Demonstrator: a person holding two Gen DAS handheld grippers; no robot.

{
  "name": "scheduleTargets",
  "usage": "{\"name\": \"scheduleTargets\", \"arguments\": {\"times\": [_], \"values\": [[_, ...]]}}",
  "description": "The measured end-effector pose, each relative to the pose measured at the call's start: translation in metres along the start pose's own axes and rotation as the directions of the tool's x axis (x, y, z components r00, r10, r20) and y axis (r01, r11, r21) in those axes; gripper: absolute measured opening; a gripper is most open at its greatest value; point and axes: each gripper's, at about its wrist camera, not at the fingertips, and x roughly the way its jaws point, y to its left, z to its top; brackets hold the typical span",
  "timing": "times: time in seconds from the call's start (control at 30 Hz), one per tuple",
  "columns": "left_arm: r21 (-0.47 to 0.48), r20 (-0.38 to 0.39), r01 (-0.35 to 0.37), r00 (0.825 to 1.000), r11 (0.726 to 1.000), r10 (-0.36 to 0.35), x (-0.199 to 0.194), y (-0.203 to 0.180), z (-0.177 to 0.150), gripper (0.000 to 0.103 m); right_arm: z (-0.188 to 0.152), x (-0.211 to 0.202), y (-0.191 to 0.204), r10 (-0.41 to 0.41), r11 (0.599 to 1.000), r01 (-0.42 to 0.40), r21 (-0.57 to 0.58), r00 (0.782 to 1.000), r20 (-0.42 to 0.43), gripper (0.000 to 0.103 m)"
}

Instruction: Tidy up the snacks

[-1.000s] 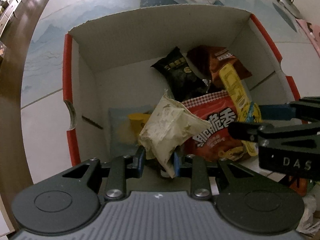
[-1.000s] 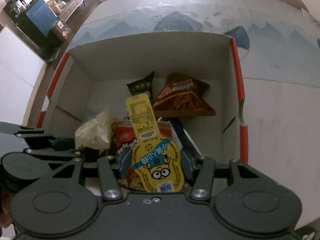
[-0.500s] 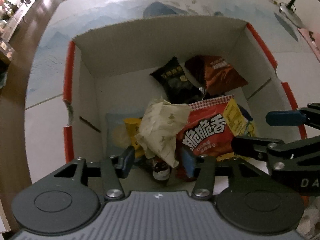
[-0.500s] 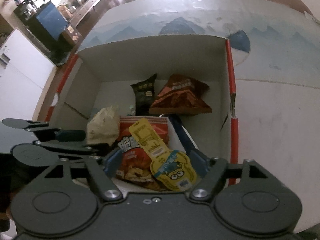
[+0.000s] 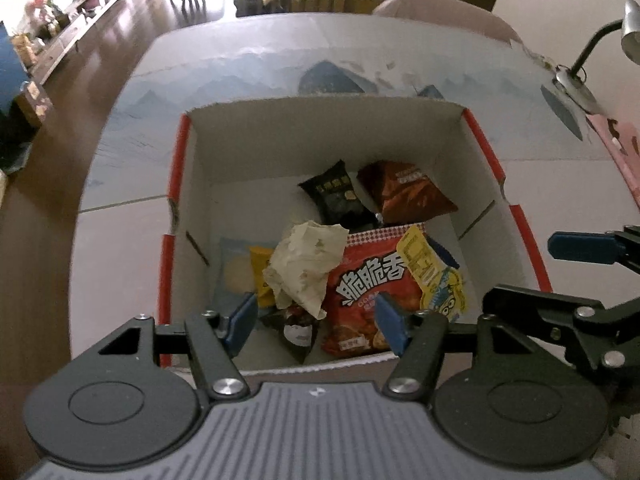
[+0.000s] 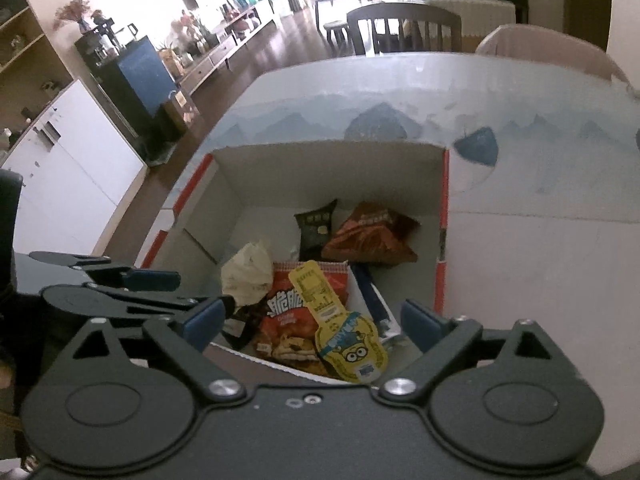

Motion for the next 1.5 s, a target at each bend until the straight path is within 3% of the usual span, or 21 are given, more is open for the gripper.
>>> {"name": "scheduleTargets", "arguments": {"times": [0.13,0.23,0.53,0.63,0.83,1.13,1.5], "values": [[-0.01,0.046,-0.009,0.999,1.0,0.009,-0.02,-0.003,-0.005,0.065,-0.005,-0.019,0.001,-0.002,1.0,0.003,-0.008,0.998,0.058,0.099],[-0.014,0.088,-0.005,0.996,1.0,0.007,-0.035,-0.006,-0.01,0.078,-0.008,-0.033,0.0,0.004,1.0,-0.005,0.005,0.994,0.111,0.103],[-0.014,0.177,0.01,0.984,1.0,-0.008,-0.066,-0.016,-0.028,0.091,-0.024,-0.061,0.004,-0.002,1.0,-0.001,0.012,0.976,0.218,0.103],[-0.006,0.207,-0.004,0.978,1.0,0.005,-0.075,-0.019,-0.032,0.101,-0.028,-0.067,0.006,-0.004,1.0,0.0,0.015,0.968,0.252,0.103],[-0.023,0.259,-0.005,0.966,1.0,0.011,-0.09,-0.018,-0.036,0.102,-0.029,-0.079,0.007,-0.004,1.0,-0.005,0.026,0.948,0.319,0.103],[-0.051,0.282,0.02,0.959,0.999,-0.005,-0.097,-0.017,-0.037,0.102,-0.03,-0.078,0.012,-0.027,0.999,0.016,0.037,0.947,0.32,0.103],[-0.054,0.307,-0.006,0.951,0.999,0.023,-0.103,-0.018,-0.036,0.102,-0.029,-0.075,0.009,-0.014,0.999,-0.002,0.053,0.956,0.292,0.103]]}}
